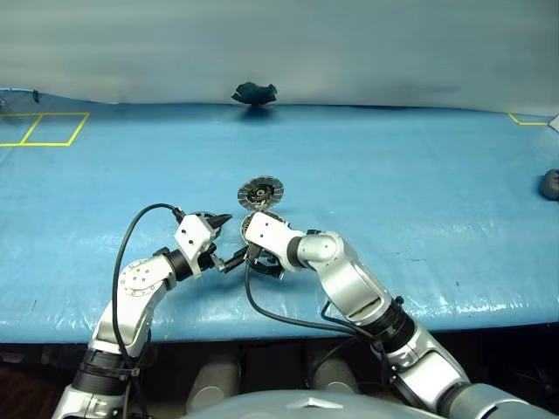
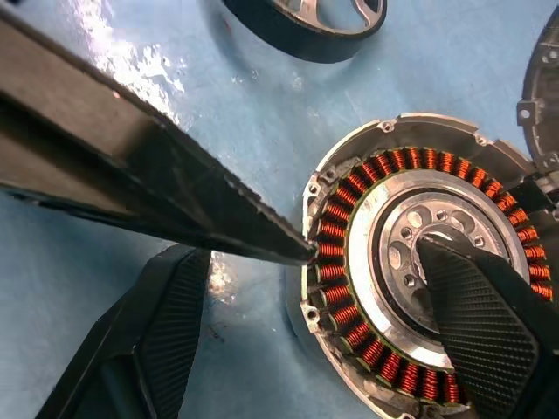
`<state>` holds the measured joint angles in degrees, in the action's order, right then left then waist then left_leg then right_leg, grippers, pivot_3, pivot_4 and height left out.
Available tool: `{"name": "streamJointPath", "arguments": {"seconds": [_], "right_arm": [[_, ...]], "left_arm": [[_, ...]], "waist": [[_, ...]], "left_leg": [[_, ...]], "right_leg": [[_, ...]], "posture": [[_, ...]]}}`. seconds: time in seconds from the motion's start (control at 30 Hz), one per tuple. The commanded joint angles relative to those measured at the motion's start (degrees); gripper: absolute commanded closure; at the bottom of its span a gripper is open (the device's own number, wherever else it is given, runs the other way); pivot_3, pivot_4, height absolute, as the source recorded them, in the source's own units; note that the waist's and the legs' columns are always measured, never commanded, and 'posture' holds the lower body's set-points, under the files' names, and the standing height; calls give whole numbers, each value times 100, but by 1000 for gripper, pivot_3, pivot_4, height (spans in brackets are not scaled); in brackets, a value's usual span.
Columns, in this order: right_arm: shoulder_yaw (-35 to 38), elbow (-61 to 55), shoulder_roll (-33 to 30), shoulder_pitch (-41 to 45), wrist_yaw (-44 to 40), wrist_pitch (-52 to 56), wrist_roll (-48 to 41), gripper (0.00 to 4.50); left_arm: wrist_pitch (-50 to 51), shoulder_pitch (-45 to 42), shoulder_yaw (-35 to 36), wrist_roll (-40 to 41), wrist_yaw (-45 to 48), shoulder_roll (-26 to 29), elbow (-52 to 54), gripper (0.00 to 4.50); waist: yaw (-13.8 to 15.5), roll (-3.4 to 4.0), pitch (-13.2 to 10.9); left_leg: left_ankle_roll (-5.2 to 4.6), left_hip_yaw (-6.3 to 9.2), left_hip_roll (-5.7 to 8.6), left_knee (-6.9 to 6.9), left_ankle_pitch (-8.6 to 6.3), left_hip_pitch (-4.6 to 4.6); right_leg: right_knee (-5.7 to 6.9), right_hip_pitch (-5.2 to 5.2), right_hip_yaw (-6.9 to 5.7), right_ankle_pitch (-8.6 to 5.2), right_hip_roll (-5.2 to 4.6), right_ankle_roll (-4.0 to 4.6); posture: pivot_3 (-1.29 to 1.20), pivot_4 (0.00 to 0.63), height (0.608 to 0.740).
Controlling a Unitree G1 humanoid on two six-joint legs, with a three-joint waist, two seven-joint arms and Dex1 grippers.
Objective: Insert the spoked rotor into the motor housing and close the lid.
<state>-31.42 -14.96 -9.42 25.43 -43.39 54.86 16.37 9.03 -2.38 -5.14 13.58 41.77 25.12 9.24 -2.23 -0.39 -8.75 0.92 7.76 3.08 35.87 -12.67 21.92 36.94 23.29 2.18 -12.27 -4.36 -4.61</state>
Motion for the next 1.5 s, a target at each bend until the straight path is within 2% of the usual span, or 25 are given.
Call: {"name": "streamJointPath", "arguments": {"seconds": [0.03, 0.3, 0.53, 0.67, 0.93, 1.27, 1.37, 1.5], "right_arm": [[559, -712, 252, 0, 220, 96, -422, 535], [1628, -1109, 601, -204, 860, 77, -1155, 535], [2305, -1435, -494, -1529, 990, -357, -1390, 535], [2771, -1401, -667, -2096, 953, -721, -1812, 535], [2987, -787, -598, -2414, 1093, -1454, -2294, 535], [2892, -59, -721, -2376, 1298, -1819, -2371, 535], [2876, 1, -752, -2380, 1370, -1898, -2375, 1153], [2803, 45, -813, -2377, 1494, -1944, -2325, 2420]], "left_arm": [[-154, -102, -32, -10, 83, 1, 21, 0], [-181, -284, -156, 30, 250, -26, -122, 0], [-19, -314, -248, 157, 680, 146, -144, 0], [15, -319, -245, 155, 866, 249, -265, 0], [26, -472, -329, 222, 1180, 215, -393, 0], [15, -503, -292, 165, 1204, 218, -401, 0], [20, -499, -283, 152, 1185, 224, -403, 0], [33, -463, -294, 132, 1160, 224, -404, 0]], "waist": [[-6, 10, -8], [3, 18, -13], [22, 16, -20], [-26, 24, -30], [15, 13, -37], [22, 13, -37], [22, 13, -37], [22, 13, -37]], "left_leg": [[2, 1, 0, 0, 1, 10], [6, 2, 1, 1, 4, 47], [2, 3, 12, 2, 2, 63], [2, -3, -3, 1, 2, 63], [1, -10, -14, 7, 2, 64], [0, -9, -14, 8, 1, 63], [0, -9, -13, 10, 1, 63], [0, -8, -13, 9, 1, 63]], "right_leg": [[1, 9, 1, 9, 1, -15], [-1, 40, -5, 12, 3, -14], [-9, 45, -5, 12, -3, -17], [-8, 46, -9, 10, 2, -15], [-13, 41, -9, 11, 10, -15], [-13, 38, -9, 11, 10, -14], [-13, 37, -9, 11, 10, -14], [-13, 37, -9, 11, 10, -14]], "posture": [[0, 150, 740], [0, 150, 740], [0, 150, 740], [0, 150, 740], [0, 150, 740], [0, 150, 740], [0, 150, 740], [0, 150, 740]]}}
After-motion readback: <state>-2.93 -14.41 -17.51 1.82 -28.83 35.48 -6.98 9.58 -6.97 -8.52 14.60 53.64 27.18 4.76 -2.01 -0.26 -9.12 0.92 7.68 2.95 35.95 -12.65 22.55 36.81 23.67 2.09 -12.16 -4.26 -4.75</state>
